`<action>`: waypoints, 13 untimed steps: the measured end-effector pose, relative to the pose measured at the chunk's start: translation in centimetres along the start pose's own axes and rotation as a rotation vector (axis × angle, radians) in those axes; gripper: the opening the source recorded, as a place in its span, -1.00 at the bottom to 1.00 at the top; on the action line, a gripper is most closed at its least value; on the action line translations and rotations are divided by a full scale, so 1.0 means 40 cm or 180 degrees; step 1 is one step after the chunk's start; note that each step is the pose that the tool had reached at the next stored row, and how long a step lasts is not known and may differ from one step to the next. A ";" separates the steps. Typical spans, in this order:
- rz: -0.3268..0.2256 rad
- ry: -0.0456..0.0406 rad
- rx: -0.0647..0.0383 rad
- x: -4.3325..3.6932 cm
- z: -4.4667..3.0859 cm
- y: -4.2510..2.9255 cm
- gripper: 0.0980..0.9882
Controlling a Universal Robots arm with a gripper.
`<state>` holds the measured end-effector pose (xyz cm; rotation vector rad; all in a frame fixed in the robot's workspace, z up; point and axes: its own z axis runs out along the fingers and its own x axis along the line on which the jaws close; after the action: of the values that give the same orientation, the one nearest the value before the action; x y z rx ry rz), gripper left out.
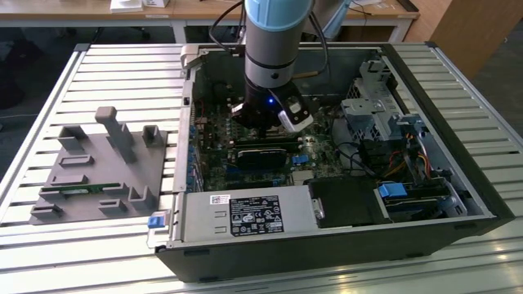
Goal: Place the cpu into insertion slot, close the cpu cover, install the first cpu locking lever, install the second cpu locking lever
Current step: 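Install the second cpu locking lever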
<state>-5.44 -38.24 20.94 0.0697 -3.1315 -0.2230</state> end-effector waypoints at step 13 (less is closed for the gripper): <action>0.0002 -0.0009 -0.0185 0.025 0.002 -0.031 -0.95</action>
<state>-6.38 -39.49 20.68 0.0682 -3.1253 -0.3143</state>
